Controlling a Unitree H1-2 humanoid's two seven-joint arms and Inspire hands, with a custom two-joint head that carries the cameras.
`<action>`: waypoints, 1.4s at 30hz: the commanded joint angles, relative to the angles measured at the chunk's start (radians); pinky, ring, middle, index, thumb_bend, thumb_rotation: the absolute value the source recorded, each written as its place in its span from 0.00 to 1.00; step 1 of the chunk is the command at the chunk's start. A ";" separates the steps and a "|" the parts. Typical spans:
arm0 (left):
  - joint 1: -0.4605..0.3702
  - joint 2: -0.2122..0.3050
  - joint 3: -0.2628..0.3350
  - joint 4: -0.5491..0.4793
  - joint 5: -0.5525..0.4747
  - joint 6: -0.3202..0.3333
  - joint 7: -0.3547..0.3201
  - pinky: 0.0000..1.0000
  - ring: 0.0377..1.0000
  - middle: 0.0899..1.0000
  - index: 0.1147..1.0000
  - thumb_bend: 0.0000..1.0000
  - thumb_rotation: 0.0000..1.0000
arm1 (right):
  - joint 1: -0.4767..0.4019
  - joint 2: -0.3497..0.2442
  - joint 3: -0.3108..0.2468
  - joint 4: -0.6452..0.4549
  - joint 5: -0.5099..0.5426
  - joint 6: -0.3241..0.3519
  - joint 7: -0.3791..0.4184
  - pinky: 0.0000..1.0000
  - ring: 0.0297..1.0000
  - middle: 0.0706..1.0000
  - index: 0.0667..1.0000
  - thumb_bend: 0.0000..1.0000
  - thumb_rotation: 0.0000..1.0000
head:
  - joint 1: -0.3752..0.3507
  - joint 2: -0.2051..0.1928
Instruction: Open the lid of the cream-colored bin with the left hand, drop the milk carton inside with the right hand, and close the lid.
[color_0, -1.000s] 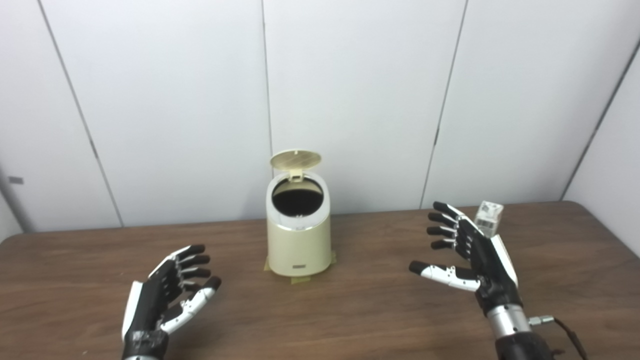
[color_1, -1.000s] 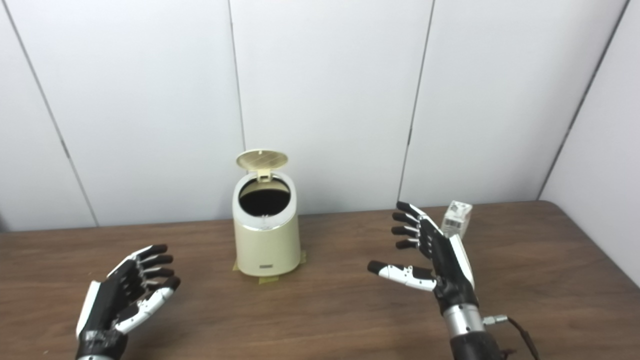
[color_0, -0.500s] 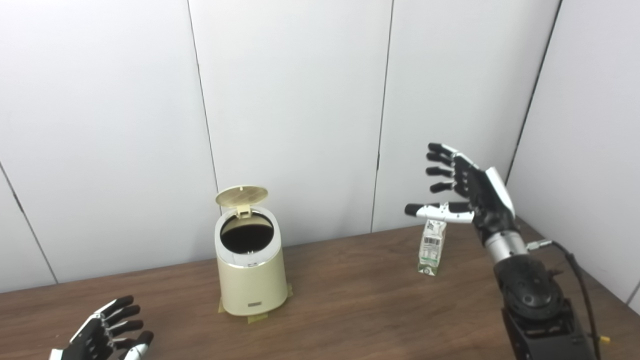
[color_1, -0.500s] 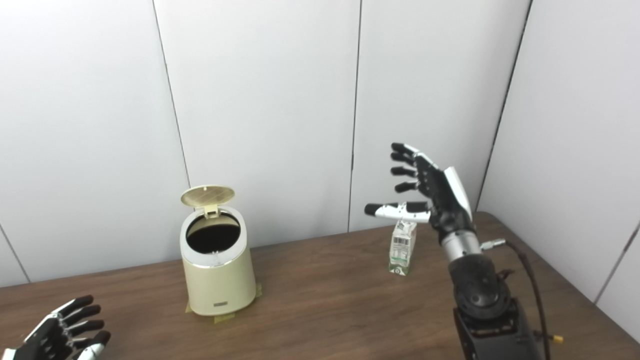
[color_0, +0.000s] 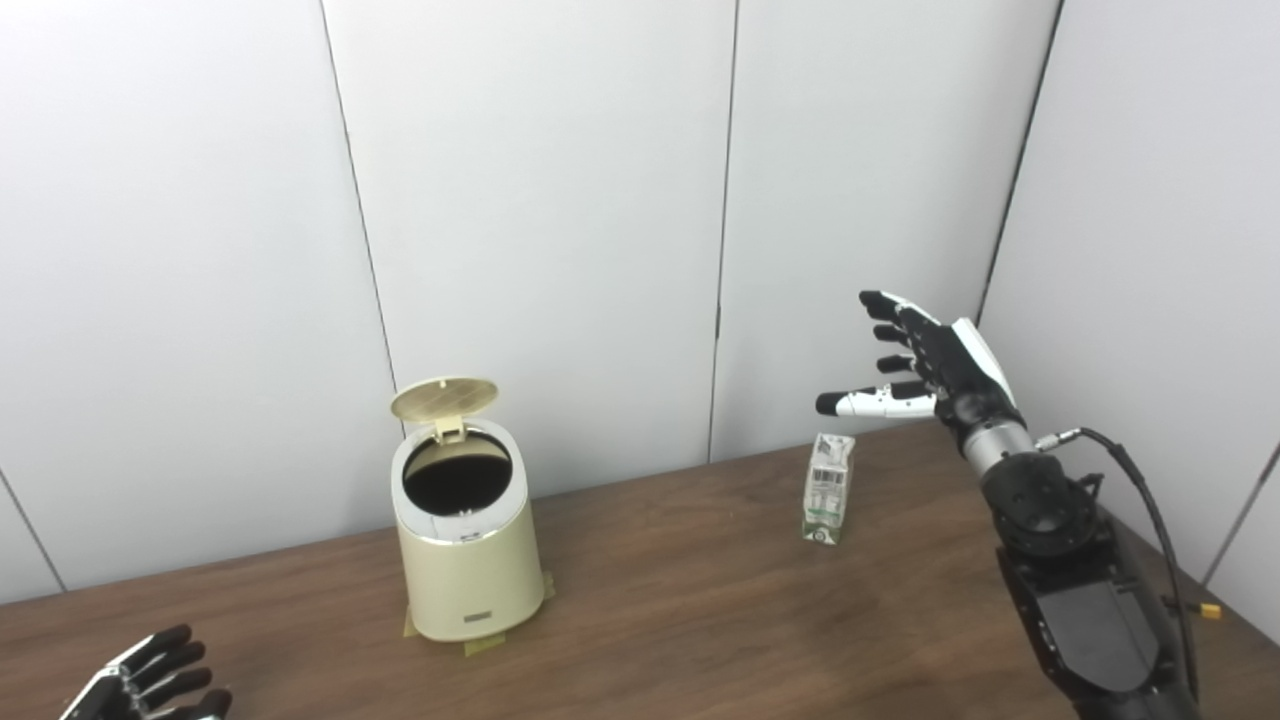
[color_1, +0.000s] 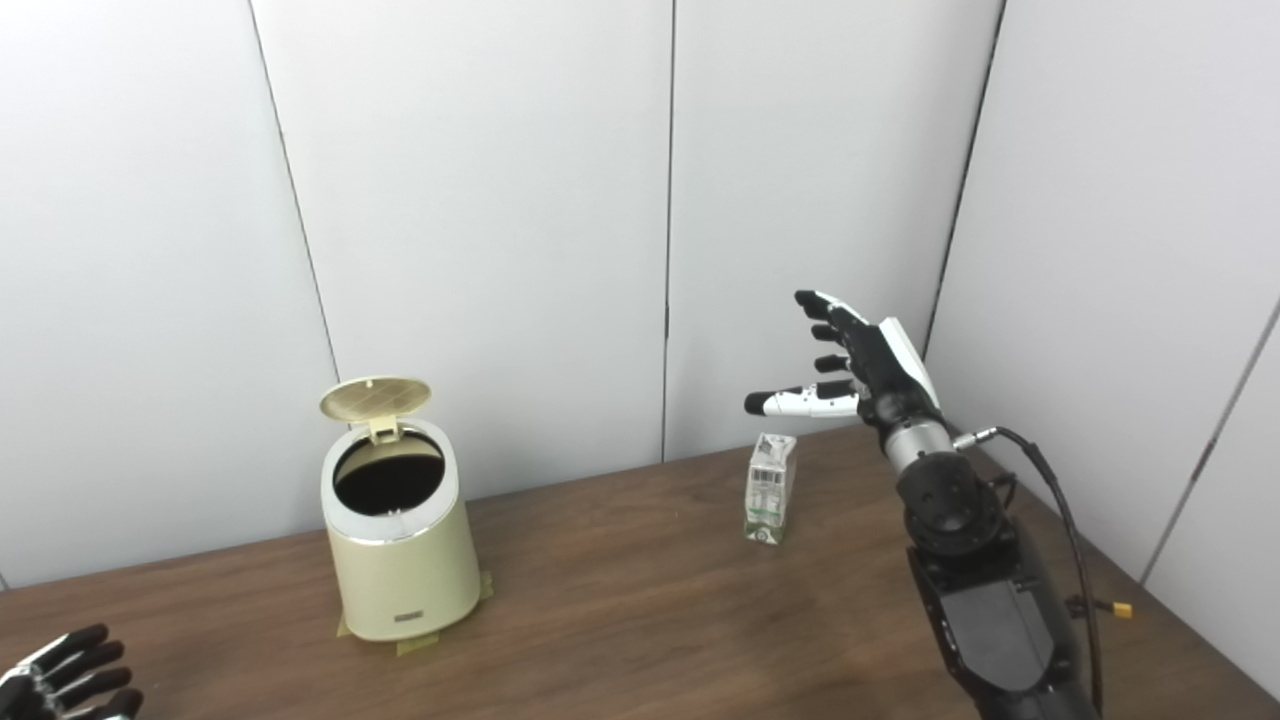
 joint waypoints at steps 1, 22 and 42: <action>-0.031 0.020 0.003 -0.030 -0.009 -0.009 -0.011 0.57 0.68 0.72 0.72 0.53 0.08 | -0.031 -0.042 0.001 0.021 0.016 -0.033 0.016 0.70 0.88 0.93 0.92 0.81 0.20 | -0.001 -0.001; -0.025 0.025 0.012 -0.045 -0.005 -0.002 -0.024 0.52 0.65 0.69 0.69 0.59 0.18 | -0.030 -0.035 0.096 0.378 0.005 -0.191 0.005 0.86 0.92 0.95 0.95 0.86 0.27 | -0.002 0.015; -0.011 0.016 0.005 -0.107 0.006 0.061 -0.023 0.55 0.67 0.70 0.69 0.56 0.11 | -0.061 0.052 0.090 0.528 0.026 -0.352 -0.156 0.80 0.85 0.86 0.89 0.78 0.13 | 0.014 0.036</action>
